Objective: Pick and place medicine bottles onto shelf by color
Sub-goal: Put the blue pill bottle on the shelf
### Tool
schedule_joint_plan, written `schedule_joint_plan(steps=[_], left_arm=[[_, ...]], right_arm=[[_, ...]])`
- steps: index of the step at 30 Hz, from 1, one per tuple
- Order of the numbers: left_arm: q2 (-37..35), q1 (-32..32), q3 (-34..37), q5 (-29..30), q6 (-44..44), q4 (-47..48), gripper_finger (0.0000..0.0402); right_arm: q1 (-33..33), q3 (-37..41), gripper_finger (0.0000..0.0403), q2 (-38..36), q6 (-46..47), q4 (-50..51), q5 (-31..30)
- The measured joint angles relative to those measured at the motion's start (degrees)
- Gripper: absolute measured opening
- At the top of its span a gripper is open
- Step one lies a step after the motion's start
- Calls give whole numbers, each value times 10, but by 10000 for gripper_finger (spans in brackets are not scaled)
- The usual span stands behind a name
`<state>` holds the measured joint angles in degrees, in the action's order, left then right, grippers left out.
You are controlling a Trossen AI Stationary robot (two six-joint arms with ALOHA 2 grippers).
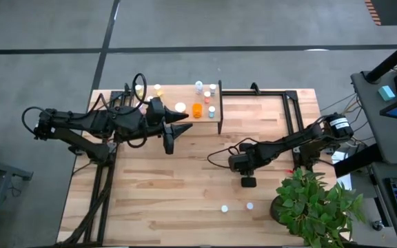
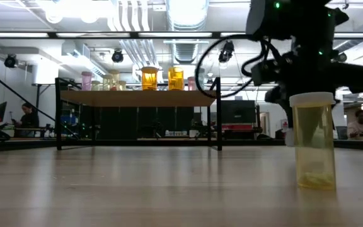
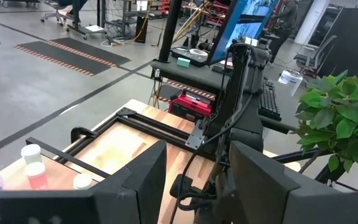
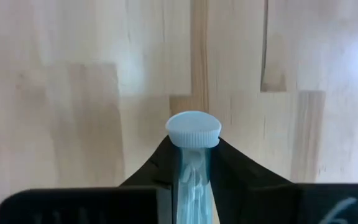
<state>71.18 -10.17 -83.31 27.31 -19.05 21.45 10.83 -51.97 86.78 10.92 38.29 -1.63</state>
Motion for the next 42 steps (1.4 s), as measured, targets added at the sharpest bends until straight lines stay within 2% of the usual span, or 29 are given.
schedule_joint_plan(steps=[5, 11, 16, 22, 24, 26, 31, 36, 39, 42], left_arm=[[0, 0, 0, 0, 0, 0, 160], [-1, 0, 0, 0, 0, 0, 160], [-24, -1, -3, -3, -2, -9, 160], [-78, -26, -3, -60, -5, 30, 160], [-90, -43, 5, -61, -21, 67, 160], [-97, -60, 19, -60, -49, 83, 160], [-110, -89, 88, -56, -121, 76, 160], [-113, -96, 156, -52, -182, 38, 163], [-112, -96, 179, -48, -195, 7, 184], [-102, -96, 191, -7, -178, -26, 222]], right_arm=[[-1, -35, 58, 0, 5, -5, 0], [-11, -112, 64, -9, -16, -143, -7], [-34, -182, 65, -9, -59, -222, -40], [-83, -231, 65, -9, -57, -328, -44], [-100, -242, 65, -10, -31, -365, -33], [-113, -249, 66, -12, -2, -408, 4], [-115, -258, 66, -15, 52, -521, 78], [-101, -272, 66, -16, 72, -539, 96], [-92, -284, 66, -16, 71, -541, 96], [-86, -291, 66, -16, 71, -541, 96]])
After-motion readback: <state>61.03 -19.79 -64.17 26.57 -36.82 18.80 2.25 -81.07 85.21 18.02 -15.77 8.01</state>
